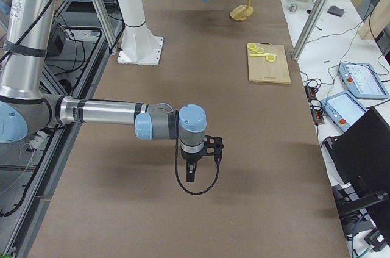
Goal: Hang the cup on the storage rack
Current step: 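Lower the mug handle onto a peg of the wooden stand, then open the left gripper and pull it back from the hung mug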
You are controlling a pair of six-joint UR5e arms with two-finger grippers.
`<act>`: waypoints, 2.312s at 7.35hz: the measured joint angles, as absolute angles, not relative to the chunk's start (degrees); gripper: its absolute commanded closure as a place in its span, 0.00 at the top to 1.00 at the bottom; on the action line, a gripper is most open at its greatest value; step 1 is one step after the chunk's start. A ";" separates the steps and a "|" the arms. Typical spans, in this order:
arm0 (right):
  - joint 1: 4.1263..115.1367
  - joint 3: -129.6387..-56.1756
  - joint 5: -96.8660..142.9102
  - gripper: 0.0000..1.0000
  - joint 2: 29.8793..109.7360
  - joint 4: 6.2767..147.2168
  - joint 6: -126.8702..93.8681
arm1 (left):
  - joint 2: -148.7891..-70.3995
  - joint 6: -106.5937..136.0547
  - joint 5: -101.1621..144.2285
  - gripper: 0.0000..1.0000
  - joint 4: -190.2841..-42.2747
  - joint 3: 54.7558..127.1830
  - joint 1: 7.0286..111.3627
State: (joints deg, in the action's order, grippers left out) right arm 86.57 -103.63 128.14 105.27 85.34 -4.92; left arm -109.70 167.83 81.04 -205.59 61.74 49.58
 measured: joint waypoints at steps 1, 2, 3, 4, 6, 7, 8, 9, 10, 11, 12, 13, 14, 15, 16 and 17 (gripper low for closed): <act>86.57 -103.60 128.14 1.00 105.24 85.34 -4.92 | -109.02 166.16 81.88 0.99 -207.65 62.07 49.48; 86.57 -103.57 128.14 1.00 105.19 85.34 -4.92 | -107.90 164.46 82.57 0.99 -210.52 62.72 49.35; 86.57 -103.55 128.14 1.00 105.15 85.34 -4.92 | -107.29 163.09 83.20 0.99 -212.75 63.53 49.28; 86.57 -103.54 128.14 1.00 105.13 85.34 -4.92 | -107.02 162.23 83.65 0.99 -213.76 64.48 49.22; 86.57 -103.51 128.15 1.00 105.12 85.34 -4.98 | -106.80 161.63 83.90 0.99 -214.38 65.90 49.15; 86.57 -103.42 128.14 1.00 105.09 85.34 -5.00 | -106.30 160.47 83.92 0.99 -214.46 67.65 49.14; 86.57 -103.32 128.14 1.00 105.03 85.34 -5.01 | -105.39 157.32 84.21 0.99 -214.46 70.11 49.10; 86.57 -103.22 128.14 1.00 104.98 85.34 -5.01 | -104.51 152.54 85.66 0.99 -214.44 72.47 49.07; 86.57 -103.15 128.14 1.00 104.96 85.36 -5.01 | -103.93 146.69 88.09 0.99 -214.32 74.66 49.07; 86.57 -103.12 128.15 1.00 104.95 85.40 -5.03 | -103.62 138.77 90.44 0.99 -214.14 76.60 49.09; 86.57 -103.08 128.14 1.00 104.94 85.42 -5.09 | -103.49 129.73 92.56 0.99 -213.91 77.77 49.12; 86.57 -103.04 128.15 1.00 104.95 85.43 -5.15 | -103.39 119.99 95.12 0.99 -213.39 78.35 49.19; 86.57 -103.02 128.14 1.00 104.99 85.43 -5.17 | -103.32 109.91 97.40 0.99 -212.45 78.58 49.25; 86.57 -103.01 128.14 1.00 105.02 85.43 -5.20 | -103.24 98.84 98.83 0.99 -210.45 78.83 49.31; 86.57 -102.98 128.14 1.00 105.05 85.45 -5.24 | -102.80 87.84 99.43 0.99 -207.54 79.22 49.35; 86.57 -102.95 128.15 1.00 105.08 85.48 -5.30 | -101.47 77.03 99.65 0.99 -204.31 79.79 49.41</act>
State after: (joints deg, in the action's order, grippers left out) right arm 86.57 -102.95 128.15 105.08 85.48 -5.30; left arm -101.47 77.03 99.65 -204.31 79.79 49.41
